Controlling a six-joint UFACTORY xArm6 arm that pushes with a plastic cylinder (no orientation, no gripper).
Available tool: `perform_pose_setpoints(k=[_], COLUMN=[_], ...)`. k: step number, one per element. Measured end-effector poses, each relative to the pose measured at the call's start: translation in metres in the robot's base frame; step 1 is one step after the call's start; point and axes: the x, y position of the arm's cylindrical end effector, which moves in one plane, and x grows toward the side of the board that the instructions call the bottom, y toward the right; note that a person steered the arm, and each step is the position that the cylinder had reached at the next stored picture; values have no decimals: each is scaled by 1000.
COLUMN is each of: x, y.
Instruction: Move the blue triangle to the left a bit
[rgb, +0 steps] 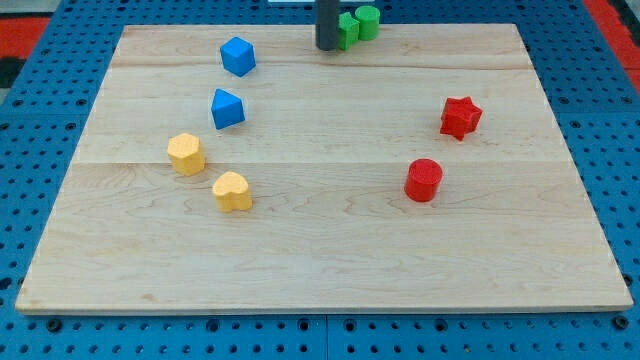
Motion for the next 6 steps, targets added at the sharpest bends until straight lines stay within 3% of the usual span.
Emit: perform_pose_setpoints(k=[2, 3, 4, 6], x=[76, 102, 119, 123], y=[-65, -53, -48, -131])
